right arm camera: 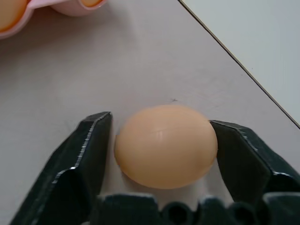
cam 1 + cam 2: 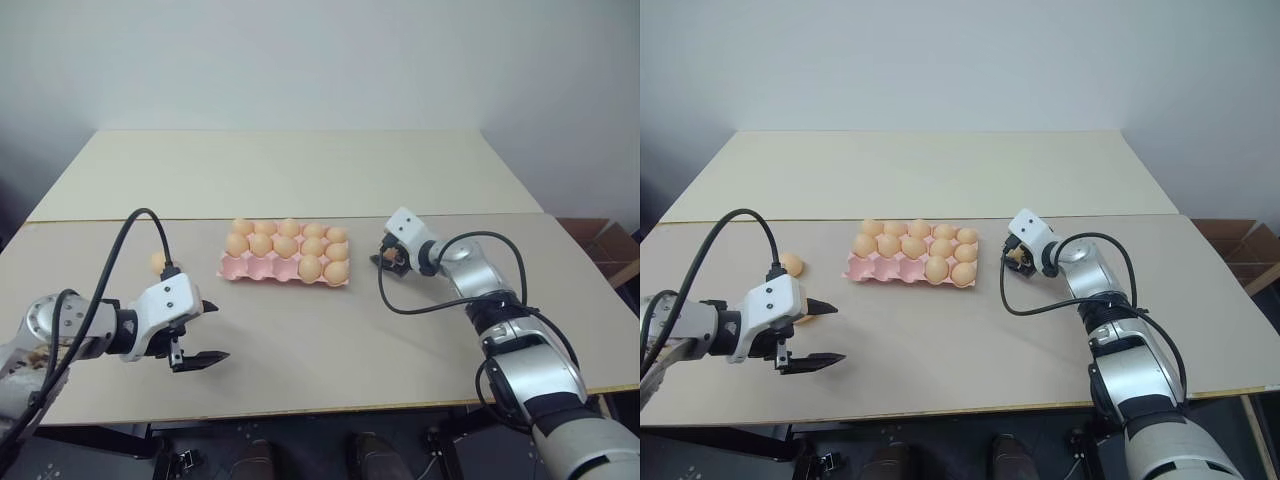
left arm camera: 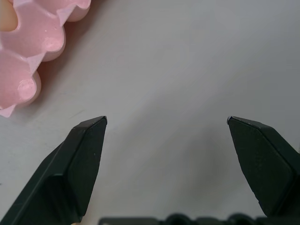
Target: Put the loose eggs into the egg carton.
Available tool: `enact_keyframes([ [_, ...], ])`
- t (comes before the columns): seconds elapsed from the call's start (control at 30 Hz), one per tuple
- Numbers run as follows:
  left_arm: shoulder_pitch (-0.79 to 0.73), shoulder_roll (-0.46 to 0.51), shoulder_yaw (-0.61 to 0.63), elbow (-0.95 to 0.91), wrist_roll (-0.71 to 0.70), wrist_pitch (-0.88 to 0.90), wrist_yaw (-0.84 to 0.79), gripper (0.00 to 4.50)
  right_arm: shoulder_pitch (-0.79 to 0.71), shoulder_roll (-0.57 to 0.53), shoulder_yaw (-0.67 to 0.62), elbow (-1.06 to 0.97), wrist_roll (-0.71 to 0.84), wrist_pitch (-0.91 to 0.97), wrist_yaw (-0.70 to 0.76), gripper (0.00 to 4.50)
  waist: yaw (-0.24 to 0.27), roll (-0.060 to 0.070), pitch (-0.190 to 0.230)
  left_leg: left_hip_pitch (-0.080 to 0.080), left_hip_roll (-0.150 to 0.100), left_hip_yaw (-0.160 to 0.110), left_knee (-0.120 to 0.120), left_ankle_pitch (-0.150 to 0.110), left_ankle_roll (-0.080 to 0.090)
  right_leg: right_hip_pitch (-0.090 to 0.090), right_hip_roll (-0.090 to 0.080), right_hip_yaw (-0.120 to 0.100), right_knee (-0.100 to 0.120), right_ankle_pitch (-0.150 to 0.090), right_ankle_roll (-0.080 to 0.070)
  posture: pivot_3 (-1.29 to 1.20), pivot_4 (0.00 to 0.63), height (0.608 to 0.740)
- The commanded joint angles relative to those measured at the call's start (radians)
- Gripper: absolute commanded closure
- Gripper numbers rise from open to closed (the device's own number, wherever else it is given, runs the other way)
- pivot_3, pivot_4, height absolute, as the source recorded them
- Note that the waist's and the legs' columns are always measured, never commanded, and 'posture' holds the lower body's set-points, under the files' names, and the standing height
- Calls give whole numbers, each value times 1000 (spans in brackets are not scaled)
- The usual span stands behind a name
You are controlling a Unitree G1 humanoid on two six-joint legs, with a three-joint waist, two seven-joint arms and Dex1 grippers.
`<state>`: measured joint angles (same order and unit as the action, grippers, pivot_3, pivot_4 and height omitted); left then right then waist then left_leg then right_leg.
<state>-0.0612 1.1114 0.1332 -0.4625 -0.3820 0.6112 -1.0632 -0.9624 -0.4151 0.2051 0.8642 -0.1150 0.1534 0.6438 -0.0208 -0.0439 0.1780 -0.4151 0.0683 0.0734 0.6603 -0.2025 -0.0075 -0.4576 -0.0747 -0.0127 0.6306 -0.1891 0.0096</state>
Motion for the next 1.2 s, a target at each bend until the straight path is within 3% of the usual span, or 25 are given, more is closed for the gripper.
enact_keyframes([
  [0.03,1,5,6,-10,12,-20,1,0,-23,-2,-24,-1,1,-31,-6,1836,0,0,0,0,0,0,0,0,0,0,0,0,0,0,0,0,150,740],
  [0.27,9,7,28,-17,-5,-8,-11,0,-5,-11,-22,-103,-11,-16,-13,1840,-1,0,0,0,0,0,0,0,0,0,0,0,0,0,0,0,150,740],
  [0.47,50,18,70,-27,-11,-6,-21,0,56,-20,-30,-482,22,54,52,1840,-1,0,0,0,1,0,0,0,0,-1,0,0,0,0,0,0,150,740],
  [0.67,106,33,102,-26,-3,-21,-41,0,68,92,-8,-714,108,185,90,1840,-1,1,0,0,1,0,0,0,0,-1,1,-1,1,0,0,0,150,740],
  [0.87,133,31,120,-38,0,-10,-31,0,52,202,84,-686,71,179,65,1840,2,1,0,0,1,0,0,0,0,-1,0,-1,1,0,-1,0,150,740],
  [1.2,209,12,182,-78,-13,7,-9,0,50,266,168,-547,24,76,62,1840,3,1,0,0,1,0,0,0,0,-1,0,-2,1,0,-1,0,150,740],
])
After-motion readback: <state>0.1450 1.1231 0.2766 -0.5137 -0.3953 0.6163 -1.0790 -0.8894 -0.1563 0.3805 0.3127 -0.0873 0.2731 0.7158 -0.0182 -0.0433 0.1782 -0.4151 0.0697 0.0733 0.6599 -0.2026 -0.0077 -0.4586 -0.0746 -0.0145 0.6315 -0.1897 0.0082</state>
